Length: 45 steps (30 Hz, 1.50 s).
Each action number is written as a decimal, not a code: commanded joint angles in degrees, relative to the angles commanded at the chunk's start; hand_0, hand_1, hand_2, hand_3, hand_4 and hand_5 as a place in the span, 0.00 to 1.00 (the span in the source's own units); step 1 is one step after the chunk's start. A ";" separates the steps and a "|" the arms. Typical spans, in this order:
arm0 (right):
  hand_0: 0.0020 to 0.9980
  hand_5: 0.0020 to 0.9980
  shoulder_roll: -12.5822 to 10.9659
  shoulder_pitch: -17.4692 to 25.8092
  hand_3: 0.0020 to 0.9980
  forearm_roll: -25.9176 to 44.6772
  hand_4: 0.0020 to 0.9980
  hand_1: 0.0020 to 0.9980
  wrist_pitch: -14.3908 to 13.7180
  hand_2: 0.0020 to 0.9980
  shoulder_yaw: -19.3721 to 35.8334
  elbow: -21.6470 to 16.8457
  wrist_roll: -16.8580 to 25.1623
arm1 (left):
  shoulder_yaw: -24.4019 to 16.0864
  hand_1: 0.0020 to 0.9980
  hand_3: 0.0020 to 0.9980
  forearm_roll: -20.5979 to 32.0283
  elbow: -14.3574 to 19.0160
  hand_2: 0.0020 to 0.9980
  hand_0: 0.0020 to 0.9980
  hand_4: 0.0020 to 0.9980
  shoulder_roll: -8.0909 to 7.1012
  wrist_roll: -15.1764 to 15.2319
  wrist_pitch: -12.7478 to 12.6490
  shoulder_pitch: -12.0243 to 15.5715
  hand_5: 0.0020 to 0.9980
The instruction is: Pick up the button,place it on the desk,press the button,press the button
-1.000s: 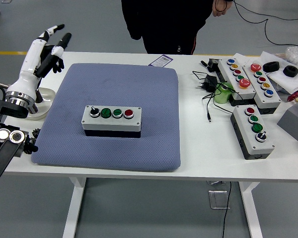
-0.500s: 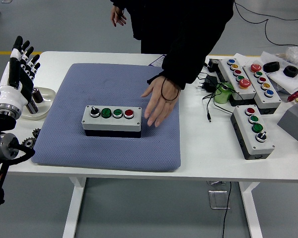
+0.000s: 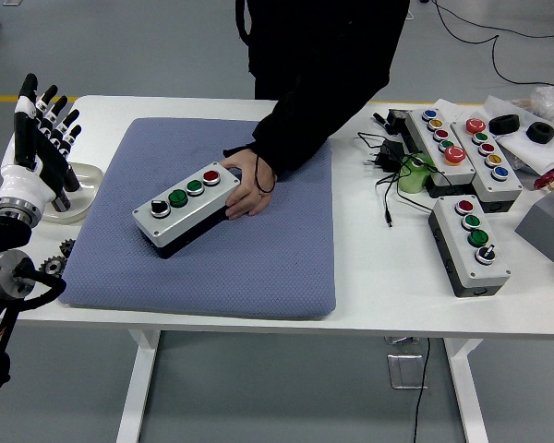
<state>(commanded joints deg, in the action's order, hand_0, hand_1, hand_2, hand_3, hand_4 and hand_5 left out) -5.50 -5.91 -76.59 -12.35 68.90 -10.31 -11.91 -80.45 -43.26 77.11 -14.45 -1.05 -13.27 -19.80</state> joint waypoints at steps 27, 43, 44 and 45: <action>0.74 0.11 0.05 -0.67 0.58 -0.17 0.18 0.68 0.05 0.70 0.30 0.00 0.08 | 0.76 0.96 1.00 -2.11 0.01 1.00 0.98 0.81 -0.35 -0.22 -1.05 -0.61 1.00; 0.74 0.11 -0.03 -0.82 0.57 -0.33 0.18 0.68 0.06 0.70 0.33 0.00 0.17 | 0.98 0.98 1.00 -6.04 -0.32 1.00 0.99 0.87 -0.15 -0.11 -2.52 -0.75 1.00; 0.74 0.11 -0.02 -0.84 0.57 -0.26 0.18 0.68 0.06 0.70 0.29 0.00 0.16 | 0.95 0.98 1.00 -6.13 -0.40 1.00 0.99 0.87 -0.13 -0.16 -2.61 -0.75 1.00; 0.74 0.11 -0.02 -0.86 0.57 -0.26 0.18 0.68 0.06 0.70 0.29 0.00 0.16 | 0.93 0.98 1.00 -6.18 -0.44 1.00 0.99 0.87 -0.13 -0.18 -2.63 -0.75 1.00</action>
<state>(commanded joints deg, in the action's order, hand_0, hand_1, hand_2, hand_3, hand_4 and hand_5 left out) -5.52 -6.78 -76.85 -12.29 69.19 -10.31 -11.75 -79.52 -49.44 76.67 -14.59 -1.23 -15.90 -20.55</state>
